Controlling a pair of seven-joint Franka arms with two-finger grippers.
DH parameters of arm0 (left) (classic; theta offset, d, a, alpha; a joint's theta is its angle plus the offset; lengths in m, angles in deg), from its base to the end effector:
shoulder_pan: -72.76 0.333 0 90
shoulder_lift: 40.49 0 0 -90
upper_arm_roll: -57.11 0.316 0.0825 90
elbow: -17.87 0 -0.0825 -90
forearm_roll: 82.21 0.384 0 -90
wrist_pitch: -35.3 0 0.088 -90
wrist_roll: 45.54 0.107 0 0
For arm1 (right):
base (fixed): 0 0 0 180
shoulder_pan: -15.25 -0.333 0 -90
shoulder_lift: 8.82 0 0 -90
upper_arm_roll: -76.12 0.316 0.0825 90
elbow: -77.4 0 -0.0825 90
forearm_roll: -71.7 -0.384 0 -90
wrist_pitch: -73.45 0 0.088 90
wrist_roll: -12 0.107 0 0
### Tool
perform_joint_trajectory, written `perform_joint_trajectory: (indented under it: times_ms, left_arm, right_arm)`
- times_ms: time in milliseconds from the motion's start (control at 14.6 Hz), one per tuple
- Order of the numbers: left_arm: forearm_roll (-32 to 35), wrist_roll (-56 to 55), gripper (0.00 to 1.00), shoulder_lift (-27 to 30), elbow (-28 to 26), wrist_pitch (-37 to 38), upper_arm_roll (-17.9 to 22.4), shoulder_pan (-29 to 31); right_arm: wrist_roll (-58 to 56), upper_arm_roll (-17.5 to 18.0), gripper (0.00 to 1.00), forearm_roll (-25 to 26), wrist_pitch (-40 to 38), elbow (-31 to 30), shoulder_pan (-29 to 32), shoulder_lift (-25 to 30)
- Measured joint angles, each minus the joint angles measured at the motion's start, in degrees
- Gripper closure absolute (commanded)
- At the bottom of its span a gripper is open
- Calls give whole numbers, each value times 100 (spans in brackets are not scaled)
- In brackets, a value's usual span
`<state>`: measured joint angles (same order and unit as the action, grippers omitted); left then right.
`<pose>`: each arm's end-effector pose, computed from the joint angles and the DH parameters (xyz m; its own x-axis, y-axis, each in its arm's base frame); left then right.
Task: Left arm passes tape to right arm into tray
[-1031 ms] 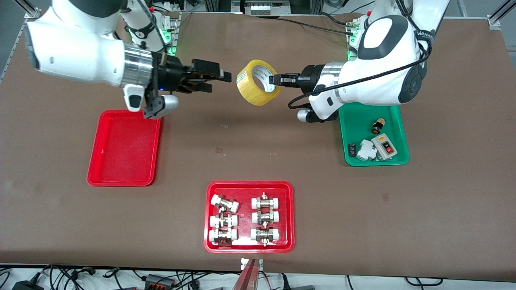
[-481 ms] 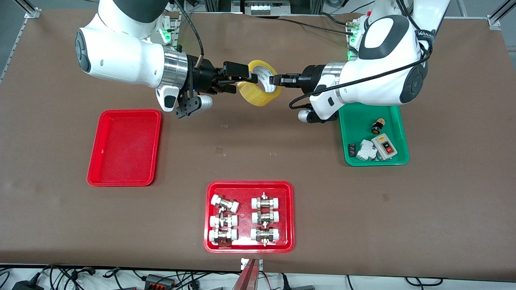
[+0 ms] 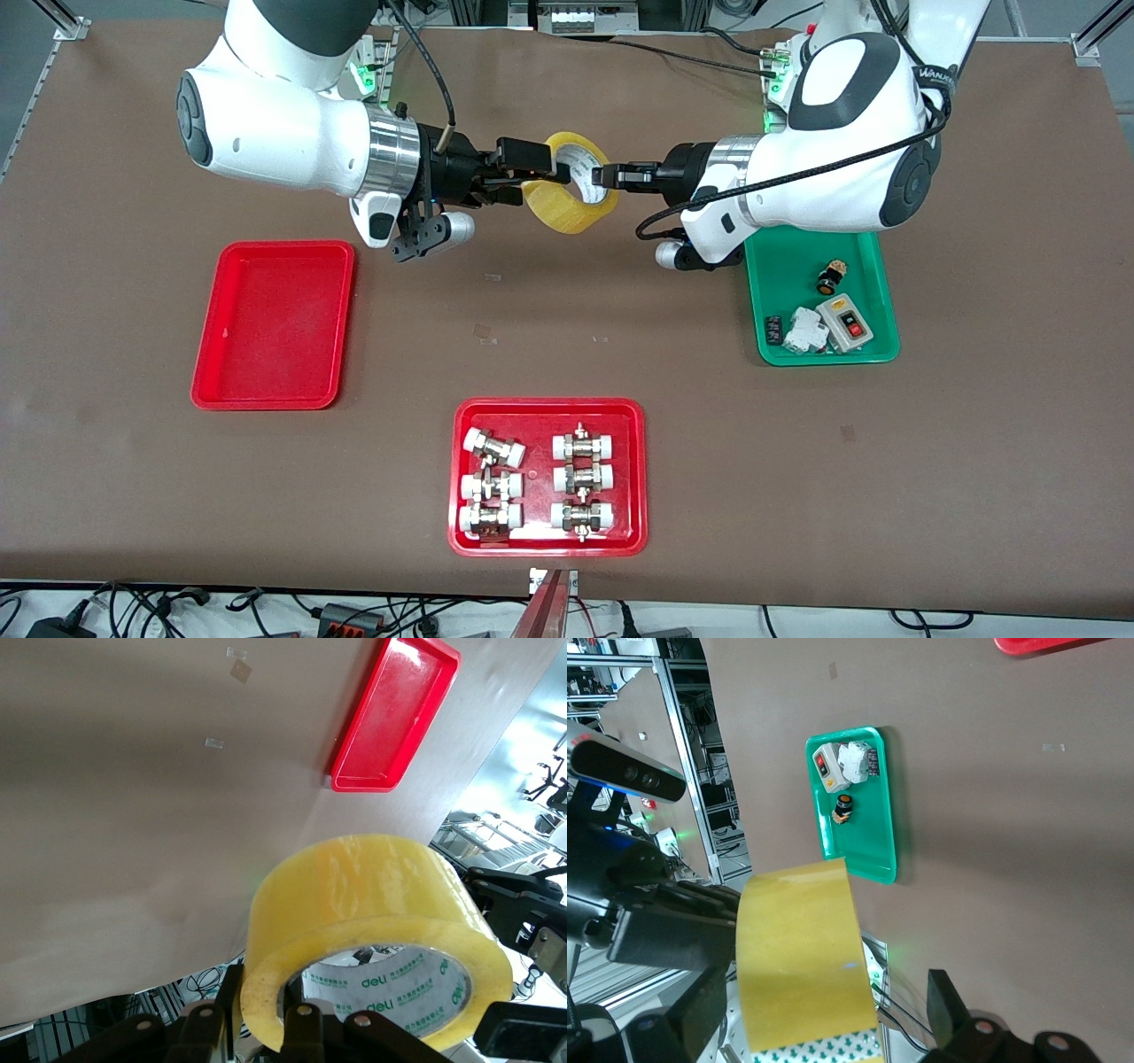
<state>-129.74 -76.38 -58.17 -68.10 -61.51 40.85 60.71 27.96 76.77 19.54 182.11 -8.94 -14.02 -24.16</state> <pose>0.5483 -0.3479 0.5250 0.8496 -0.0176 -0.5271 0.3486 -0.7313 0.5863 0.5454 0.3795 0.5514 0.9732 0.0855 -0.2135 -0.1056 -0.6584 -0.7452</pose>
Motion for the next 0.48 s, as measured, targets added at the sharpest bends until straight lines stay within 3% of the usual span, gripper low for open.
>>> perform_joint_trajectory:
  times_ms: [275,481]
  left_arm:
    - [0,0,96,0,1,0,6,6]
    - [0,2,96,0,2,0,13,15]
  right_arm:
    - [0,-1,3,0,0,3,-9,0]
    - [-1,-2,22,0,0,15,-9,0]
